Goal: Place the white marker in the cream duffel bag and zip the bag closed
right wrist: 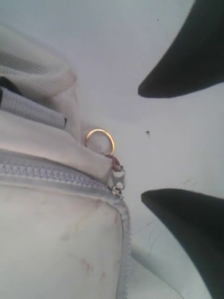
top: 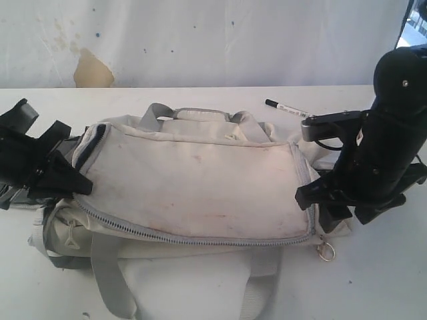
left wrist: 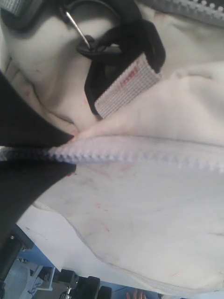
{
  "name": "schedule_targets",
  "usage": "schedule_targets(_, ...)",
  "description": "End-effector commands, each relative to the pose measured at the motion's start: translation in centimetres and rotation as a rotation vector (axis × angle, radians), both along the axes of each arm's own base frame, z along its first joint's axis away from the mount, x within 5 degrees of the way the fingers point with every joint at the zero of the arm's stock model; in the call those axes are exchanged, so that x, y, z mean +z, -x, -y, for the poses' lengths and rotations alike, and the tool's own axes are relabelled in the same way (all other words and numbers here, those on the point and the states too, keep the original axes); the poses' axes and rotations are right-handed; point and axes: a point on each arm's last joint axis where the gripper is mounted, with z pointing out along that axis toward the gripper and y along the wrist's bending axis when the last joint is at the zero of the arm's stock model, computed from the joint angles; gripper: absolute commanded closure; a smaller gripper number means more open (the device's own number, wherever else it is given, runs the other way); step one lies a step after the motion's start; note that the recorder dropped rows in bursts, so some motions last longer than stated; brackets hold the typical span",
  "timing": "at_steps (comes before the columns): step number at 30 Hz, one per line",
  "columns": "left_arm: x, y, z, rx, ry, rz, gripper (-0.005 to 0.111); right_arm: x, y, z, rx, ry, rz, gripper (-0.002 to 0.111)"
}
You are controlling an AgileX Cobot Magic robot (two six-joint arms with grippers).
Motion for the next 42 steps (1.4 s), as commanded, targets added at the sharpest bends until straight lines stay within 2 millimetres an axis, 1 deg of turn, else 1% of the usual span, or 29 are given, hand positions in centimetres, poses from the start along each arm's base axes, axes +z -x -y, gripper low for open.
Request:
schedule_targets(1,0.1,-0.3,-0.2,-0.002,-0.011,0.033,0.106,0.4,0.2,0.3,0.001,-0.006,0.004,0.051)
schedule_targets(3,0.1,-0.3,-0.2,-0.004,-0.009,0.031,0.099,0.6,0.2,0.3,0.018,-0.011,0.009,0.051)
schedule_targets(5,0.1,-0.3,-0.2,-0.004,-0.009,0.031,0.088,0.7,0.3,0.2,0.025,-0.023,0.012,0.051)
schedule_targets(7,0.1,-0.3,-0.2,-0.004,-0.009,0.031,0.074,0.9,0.5,0.0,0.047,-0.054,0.007,0.051)
schedule_targets(11,0.1,-0.3,-0.2,-0.004,-0.009,0.031,0.050,1.0,0.5,-0.4,0.061,-0.091,0.000,0.051)
schedule_targets(12,0.1,-0.2,-0.2,-0.007,-0.007,0.029,0.041,1.0,0.6,-0.5,0.068,-0.101,-0.002,0.051)
schedule_targets(14,0.4,-0.2,-0.3,-0.038,-0.022,0.037,0.037,1.0,0.6,-0.5,0.073,-0.101,-0.002,0.051)
schedule_targets(15,0.7,-0.2,-0.3,-0.074,-0.038,0.059,0.036,1.0,0.6,-0.5,0.073,-0.101,-0.002,0.051)
schedule_targets(16,1.5,-0.2,-0.6,-0.137,-0.080,0.107,0.036,1.0,0.5,-0.5,0.072,-0.101,0.002,0.051)
schedule_targets(19,2.8,-0.3,-0.9,-0.188,-0.128,0.139,0.036,1.0,0.5,-0.5,0.072,-0.103,0.006,0.051)
schedule_targets(22,3.8,0.0,-0.9,-0.192,-0.120,0.083,0.037,1.0,0.5,-0.5,0.072,-0.103,0.006,0.051)
schedule_targets(24,4.1,-0.1,-1.0,-0.134,-0.140,0.028,0.037,1.0,0.4,-0.5,0.072,-0.104,0.011,0.051)
schedule_targets(28,4.9,0.3,-0.7,-0.120,-0.133,0.036,0.037,1.0,0.2,-0.6,0.069,-0.110,0.036,0.051)
schedule_targets(30,4.8,0.5,-0.5,-0.120,-0.125,0.032,0.037,1.0,0.2,-0.6,0.069,-0.111,0.040,0.051)
schedule_targets(32,4.5,0.9,0.4,-0.107,-0.066,0.008,0.037,1.0,0.1,-0.6,0.068,-0.114,0.050,0.051)
schedule_targets(34,4.1,1.4,1.5,-0.094,0.006,-0.027,0.040,1.1,0.0,-0.6,0.068,-0.115,0.057,0.051)
schedule_targets(35,3.8,1.7,2.1,-0.091,0.039,-0.047,0.047,1.1,0.0,-0.6,0.067,-0.116,0.059,0.051)
schedule_targets(36,3.8,1.8,2.2,-0.088,0.049,-0.048,0.051,1.1,0.0,-0.6,0.067,-0.116,0.059,0.051)
schedule_targets(37,3.7,1.8,2.2,-0.095,0.047,-0.043,0.058,1.1,0.0,-0.6,0.067,-0.116,0.059,0.051)
schedule_targets(38,3.7,1.9,2.1,-0.101,0.038,-0.042,0.060,1.1,0.0,-0.6,0.067,-0.116,0.059,0.051)
schedule_targets(42,3.3,1.9,1.9,-0.111,0.004,-0.061,0.058,1.1,0.0,-0.6,0.067,-0.116,0.059,0.051)
